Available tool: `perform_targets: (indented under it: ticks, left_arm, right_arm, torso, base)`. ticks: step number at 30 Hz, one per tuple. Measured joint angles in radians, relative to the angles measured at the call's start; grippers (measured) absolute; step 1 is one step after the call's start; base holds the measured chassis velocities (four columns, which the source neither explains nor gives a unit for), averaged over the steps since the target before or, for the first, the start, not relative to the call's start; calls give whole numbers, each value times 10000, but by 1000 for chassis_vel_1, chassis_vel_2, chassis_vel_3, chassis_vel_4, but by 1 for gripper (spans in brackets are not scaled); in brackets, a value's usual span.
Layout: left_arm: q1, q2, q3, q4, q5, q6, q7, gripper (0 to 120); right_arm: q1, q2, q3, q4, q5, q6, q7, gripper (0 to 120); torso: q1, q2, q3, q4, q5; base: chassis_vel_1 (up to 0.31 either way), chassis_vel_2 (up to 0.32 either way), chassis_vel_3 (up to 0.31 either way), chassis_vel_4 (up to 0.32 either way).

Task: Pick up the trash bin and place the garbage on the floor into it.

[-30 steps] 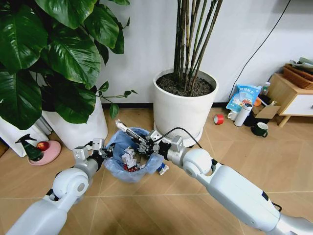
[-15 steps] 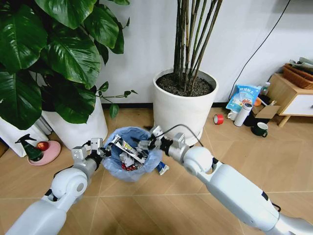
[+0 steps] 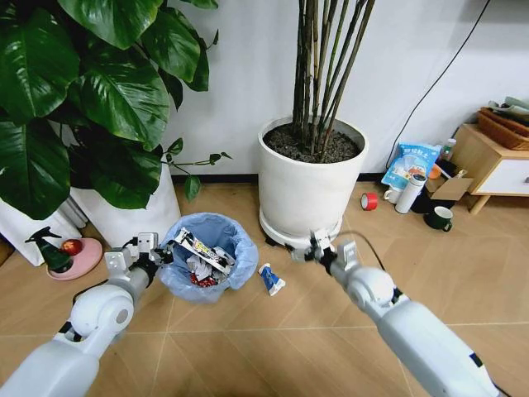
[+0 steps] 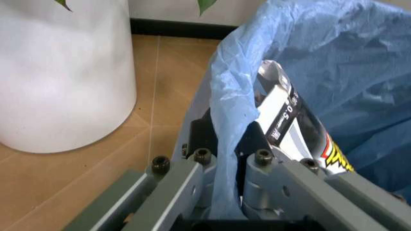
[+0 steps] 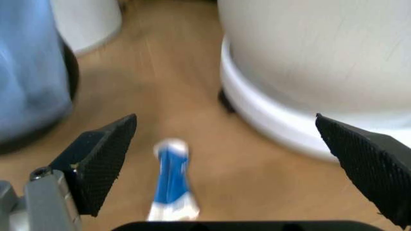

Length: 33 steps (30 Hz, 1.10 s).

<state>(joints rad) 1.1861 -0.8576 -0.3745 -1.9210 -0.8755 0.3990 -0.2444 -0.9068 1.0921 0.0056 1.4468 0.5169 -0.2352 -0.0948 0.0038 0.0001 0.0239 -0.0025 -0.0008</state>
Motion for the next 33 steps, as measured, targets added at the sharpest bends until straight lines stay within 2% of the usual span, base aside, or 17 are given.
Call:
perform_targets:
  ticks: [4, 6, 8, 10, 13, 30, 32, 33]
  left_arm:
    - [-58, 55, 18, -92, -119, -58, -51, 0]
    - [-77, 66, 30, -92, -127, -62, -54, 0]
    - [-118, 82, 47, -125, -181, -64, -68, 0]
    - [-123, 89, 44, -141, -198, -64, -77, 0]
    - [-170, 141, 32, -217, -296, -65, -161, 0]
    - [-194, -92, 210, -299, -78, -64, -173, 0]
    - [-211, -152, 212, -287, -57, -65, -151, 0]
    - [-222, -232, 210, -279, -29, -66, -122, 0]
  right_arm:
    - [221, 1214, -162, -1683, -715, 457, -738, 100]
    - [256, 1349, -174, -1894, -775, 486, -792, 100]
    - [487, 1953, -236, -2939, -1165, 648, -956, 100]
    - [561, 2074, -238, -3197, -1288, 691, -983, 100]
    - [893, 2591, -230, -4384, -1721, 949, -1066, 100]
    - [1897, 3570, -170, -6897, -2631, 1512, -1423, 100]
    - [1953, 3590, -171, -7003, -2660, 1511, -1423, 99]
    - [2046, 3633, -178, -7162, -2726, 1509, -1422, 94]
  torso:
    - [0, 0, 0, 6, 2]
    - [0, 0, 0, 6, 1]
    - [0, 0, 1, 4, -2]
    - [0, 0, 0, 5, 1]
    - [0, -1, 1, 3, 0]
    - [0, -1, 1, 3, -1]
    - [0, 0, 1, 2, -1]
    - [0, -1, 1, 0, -1]
  base:
    - [0, 0, 0, 0]
    - [0, 0, 0, 0]
    - [0, 0, 0, 0]
    - [0, 0, 0, 0]
    - [0, 0, 0, 0]
    - [0, 0, 0, 0]
    - [0, 0, 0, 0]
    - [0, 0, 0, 0]
